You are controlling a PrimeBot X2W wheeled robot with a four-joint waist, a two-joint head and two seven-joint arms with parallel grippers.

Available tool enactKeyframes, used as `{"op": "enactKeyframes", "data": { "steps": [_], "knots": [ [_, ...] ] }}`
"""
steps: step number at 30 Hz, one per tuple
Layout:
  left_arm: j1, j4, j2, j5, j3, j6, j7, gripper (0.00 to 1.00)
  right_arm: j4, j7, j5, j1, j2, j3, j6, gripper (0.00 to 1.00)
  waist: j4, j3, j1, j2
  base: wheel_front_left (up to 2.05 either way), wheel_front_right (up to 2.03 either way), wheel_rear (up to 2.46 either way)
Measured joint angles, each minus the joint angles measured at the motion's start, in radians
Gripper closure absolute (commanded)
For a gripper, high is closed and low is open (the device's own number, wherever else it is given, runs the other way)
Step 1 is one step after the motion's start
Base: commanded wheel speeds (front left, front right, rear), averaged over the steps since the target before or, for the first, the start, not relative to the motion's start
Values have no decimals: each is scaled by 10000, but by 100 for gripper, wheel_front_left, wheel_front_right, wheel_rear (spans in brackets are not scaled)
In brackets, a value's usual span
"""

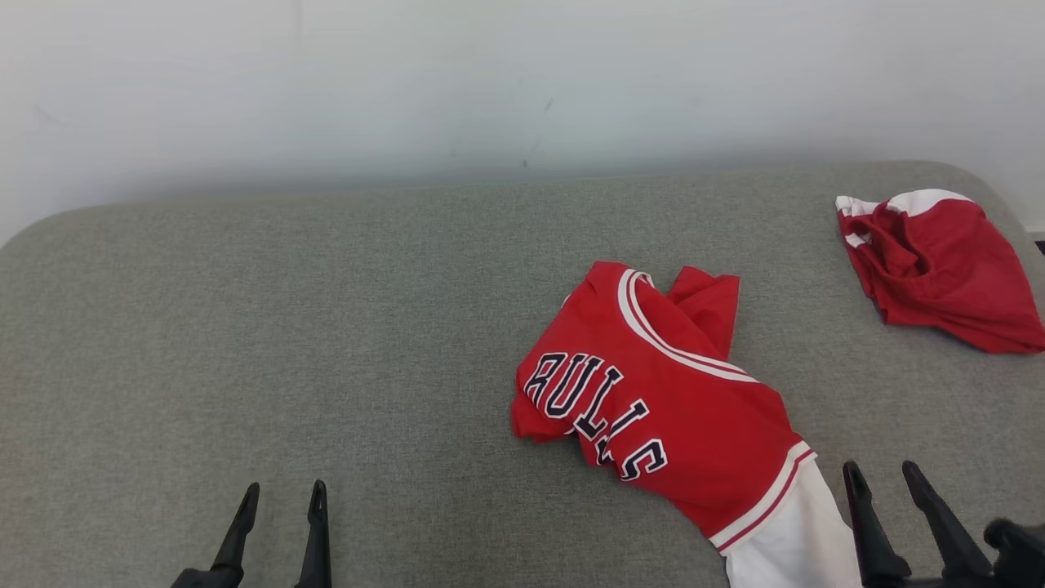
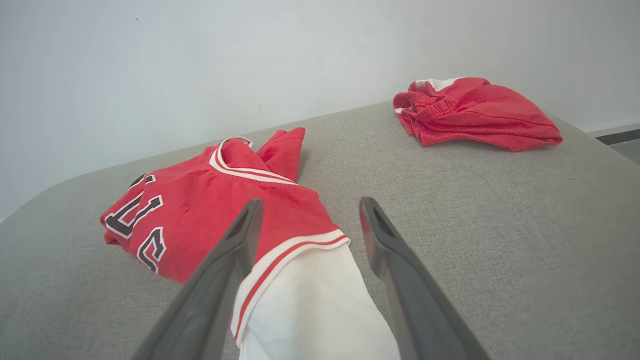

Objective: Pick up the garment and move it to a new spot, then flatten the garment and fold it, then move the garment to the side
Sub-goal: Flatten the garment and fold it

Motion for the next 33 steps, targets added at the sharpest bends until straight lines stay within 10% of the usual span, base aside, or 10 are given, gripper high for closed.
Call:
{"op": "enactKeyframes", "data": {
  "steps": [14,27,28,29,33],
  "knots": [
    [-148,29,-134,245,-96,-84,0,0,4132,140,-343,-3878,-1657,1014,0,0,795,178,1,0,0,0,0],
    [-226,35,-198,265,-13,-84,0,0,8542,-560,36,-5364,-1814,2265,0,0,1482,548,1,0,0,0,0],
    [-227,33,-201,272,-6,-84,0,0,8717,-579,128,-5434,-1802,2372,0,65,1494,555,1,0,0,0,0],
    [-227,33,-203,276,13,-84,0,0,8863,-600,203,-5504,-1806,2510,0,94,1492,550,0,0,0,0,0],
    [-211,17,-203,278,98,-71,0,0,9154,-865,476,-5672,-1783,2834,2,100,1421,504,1,0,0,0,0]
  ]
}}
